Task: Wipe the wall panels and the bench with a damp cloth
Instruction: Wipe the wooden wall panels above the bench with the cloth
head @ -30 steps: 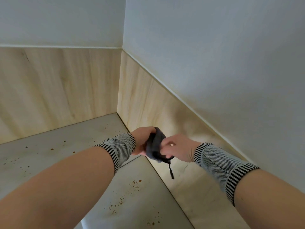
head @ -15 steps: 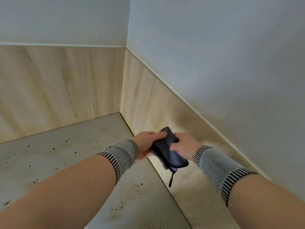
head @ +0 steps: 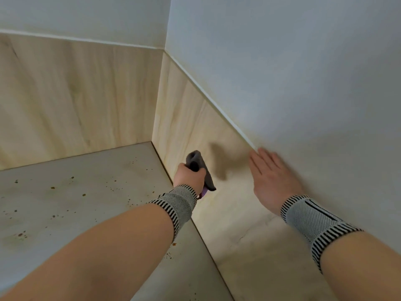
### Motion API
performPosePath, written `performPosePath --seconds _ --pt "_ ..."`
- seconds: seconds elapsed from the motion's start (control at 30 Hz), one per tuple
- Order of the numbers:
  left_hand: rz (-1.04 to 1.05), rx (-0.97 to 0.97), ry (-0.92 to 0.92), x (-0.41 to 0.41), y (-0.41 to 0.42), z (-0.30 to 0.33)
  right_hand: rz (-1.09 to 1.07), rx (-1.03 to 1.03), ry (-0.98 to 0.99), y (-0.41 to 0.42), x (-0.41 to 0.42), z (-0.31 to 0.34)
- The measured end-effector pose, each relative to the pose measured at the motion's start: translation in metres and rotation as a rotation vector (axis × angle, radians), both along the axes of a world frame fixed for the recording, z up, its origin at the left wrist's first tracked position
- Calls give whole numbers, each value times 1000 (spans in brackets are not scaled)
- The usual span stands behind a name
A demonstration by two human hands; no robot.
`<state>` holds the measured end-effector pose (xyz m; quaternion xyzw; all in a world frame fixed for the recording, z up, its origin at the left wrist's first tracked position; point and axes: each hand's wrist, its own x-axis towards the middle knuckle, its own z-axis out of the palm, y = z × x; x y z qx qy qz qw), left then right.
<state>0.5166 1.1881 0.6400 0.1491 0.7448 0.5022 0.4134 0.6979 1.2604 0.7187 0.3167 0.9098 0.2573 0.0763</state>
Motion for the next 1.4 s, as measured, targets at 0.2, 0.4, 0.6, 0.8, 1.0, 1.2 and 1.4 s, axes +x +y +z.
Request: performPosePath --seconds 0.2,0.4,0.6,0.8,1.0,1.2,1.4 --pt "-142 154 100 25 51 3 28 20 58 8 11 -18" --pt "-457 232 412 82 43 -17 56 33 79 12 9 -21" --pt "-465 279 525 78 38 -13 46 36 100 9 8 -20" --pt "-159 246 471 24 84 24 44 42 114 10 7 -21" --pt "-403 421 572 77 38 2 61 31 104 8 9 -18" --pt "-562 441 585 66 40 2 52 28 109 7 8 -17" --pt "-352 187 415 25 86 -3 87 61 13 12 -23 -7"
